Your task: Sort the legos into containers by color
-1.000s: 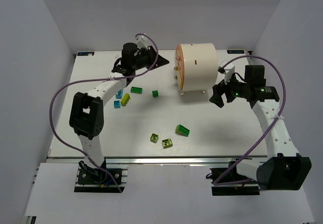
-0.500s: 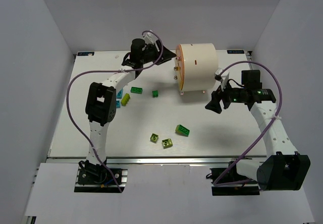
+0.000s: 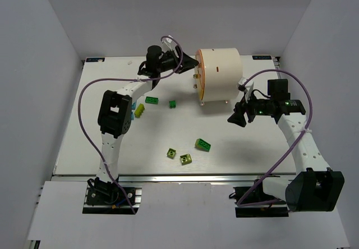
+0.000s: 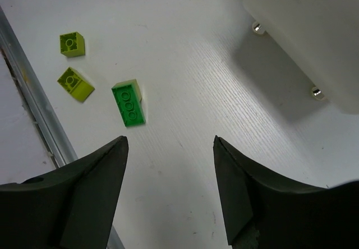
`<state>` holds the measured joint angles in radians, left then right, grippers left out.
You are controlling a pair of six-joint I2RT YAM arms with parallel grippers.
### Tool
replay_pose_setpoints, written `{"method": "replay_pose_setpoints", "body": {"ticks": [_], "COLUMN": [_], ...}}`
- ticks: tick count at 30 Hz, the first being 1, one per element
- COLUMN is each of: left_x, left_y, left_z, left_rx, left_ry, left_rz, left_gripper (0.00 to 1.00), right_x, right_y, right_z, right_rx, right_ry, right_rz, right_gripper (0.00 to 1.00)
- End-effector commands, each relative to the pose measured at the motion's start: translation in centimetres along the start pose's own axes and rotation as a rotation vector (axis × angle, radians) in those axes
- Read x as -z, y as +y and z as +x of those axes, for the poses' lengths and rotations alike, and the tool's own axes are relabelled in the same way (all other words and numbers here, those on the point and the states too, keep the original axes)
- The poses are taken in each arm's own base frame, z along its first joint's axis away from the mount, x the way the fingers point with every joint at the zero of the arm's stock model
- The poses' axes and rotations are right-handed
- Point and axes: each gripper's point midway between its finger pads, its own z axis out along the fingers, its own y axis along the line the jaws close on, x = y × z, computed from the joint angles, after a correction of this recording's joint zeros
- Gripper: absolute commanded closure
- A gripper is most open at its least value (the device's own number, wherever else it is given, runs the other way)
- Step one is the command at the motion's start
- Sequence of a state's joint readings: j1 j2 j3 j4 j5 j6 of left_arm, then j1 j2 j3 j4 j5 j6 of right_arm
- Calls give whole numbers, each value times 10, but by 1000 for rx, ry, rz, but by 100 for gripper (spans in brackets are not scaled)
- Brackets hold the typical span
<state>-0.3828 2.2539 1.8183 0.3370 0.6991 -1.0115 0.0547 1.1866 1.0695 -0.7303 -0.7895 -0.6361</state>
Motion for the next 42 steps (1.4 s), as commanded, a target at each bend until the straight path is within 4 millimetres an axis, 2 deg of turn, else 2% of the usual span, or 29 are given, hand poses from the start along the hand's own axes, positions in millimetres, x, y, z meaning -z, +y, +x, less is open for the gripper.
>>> {"method": "replay_pose_setpoints", "body": {"ticks": [1,8,16,19,23,24,25,30,32,34,35,37,42], "left_x": [0,-7,-11,-7,5,10,12,27,34,45,47,59,76], "left_y": [-8,-7,-14,-20,-23,-18,-24,-26,-20,-16,-13,-5,4], "left_z": [9,12,23,24,14,11,9,-8,-12,-25,-22,-28,-33], "left_rx": [10,21,33,37,36,42,34,26,31,31,39,47,49], "left_ry": [33,47,68,61,34,24,19,-24,-46,-79,-74,-93,-115], "left_rz": [34,39,62,71,75,62,68,57,43,27,18,-1,-31], "left_gripper": [39,47,66,70,76,76,77,78,79,79,79,80,79], "right_x": [-4,-5,-6,-6,-6,-6,-6,-6,-6,-5,-5,-6,-6], "right_y": [2,3,7,7,8,8,8,8,8,9,9,9,10], "right_z": [0,1,5,6,7,7,7,8,7,8,9,11,13], "right_rx": [11,17,30,34,33,32,37,36,41,42,43,43,41], "right_ry": [-15,-17,-18,-19,-17,-16,-19,-17,-16,-16,-13,-11,-11], "right_rz": [-23,-29,-53,-51,-51,-52,-52,-54,-54,-51,-51,-51,-54], "right_gripper": [32,35,42,42,43,44,44,45,45,45,45,45,44]}}
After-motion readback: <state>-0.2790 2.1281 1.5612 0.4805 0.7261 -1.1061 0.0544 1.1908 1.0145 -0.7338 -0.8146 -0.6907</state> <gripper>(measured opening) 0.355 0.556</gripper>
